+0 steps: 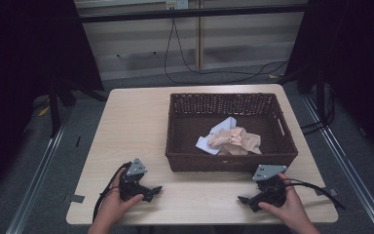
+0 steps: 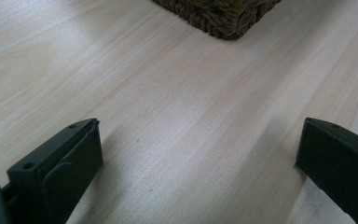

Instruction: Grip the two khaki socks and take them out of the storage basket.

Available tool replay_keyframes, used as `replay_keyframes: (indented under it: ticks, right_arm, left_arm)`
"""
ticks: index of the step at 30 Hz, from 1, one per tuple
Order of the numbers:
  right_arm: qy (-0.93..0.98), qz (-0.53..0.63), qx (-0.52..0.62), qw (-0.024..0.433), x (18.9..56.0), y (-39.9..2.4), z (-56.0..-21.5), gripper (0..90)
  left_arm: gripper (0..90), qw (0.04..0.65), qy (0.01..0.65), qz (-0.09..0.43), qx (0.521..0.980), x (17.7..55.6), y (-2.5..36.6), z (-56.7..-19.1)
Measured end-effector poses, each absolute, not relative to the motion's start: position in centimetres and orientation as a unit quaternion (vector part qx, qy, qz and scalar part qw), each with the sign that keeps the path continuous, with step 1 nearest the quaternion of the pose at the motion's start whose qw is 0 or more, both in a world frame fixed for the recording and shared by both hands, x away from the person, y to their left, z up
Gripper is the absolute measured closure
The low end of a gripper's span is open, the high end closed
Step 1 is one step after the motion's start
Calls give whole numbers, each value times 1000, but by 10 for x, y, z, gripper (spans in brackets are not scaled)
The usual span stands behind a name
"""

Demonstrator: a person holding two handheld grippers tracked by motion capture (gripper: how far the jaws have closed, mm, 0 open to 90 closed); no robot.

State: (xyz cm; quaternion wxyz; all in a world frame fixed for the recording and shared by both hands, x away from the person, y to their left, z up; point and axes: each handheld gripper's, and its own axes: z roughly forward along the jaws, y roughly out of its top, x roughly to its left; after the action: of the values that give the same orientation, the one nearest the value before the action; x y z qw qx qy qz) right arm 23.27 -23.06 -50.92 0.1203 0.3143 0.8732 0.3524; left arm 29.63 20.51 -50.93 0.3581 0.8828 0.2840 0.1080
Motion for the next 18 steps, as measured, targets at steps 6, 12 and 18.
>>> replay_keyframes:
  ticks: [6, 12, 18]
  right_arm:
    - [909, 290, 283, 98, 233, -220, -493, 57]
    - [934, 221, 273, 66, 238, -214, -480, 53]
    - [944, 196, 261, 42, 242, -207, -461, 70]
  left_arm:
    - [0, 358, 284, 108, 883, 296, 205, -509]
    - [0, 358, 284, 108, 883, 296, 205, -509]
    - [0, 357, 284, 108, 883, 296, 205, -509]
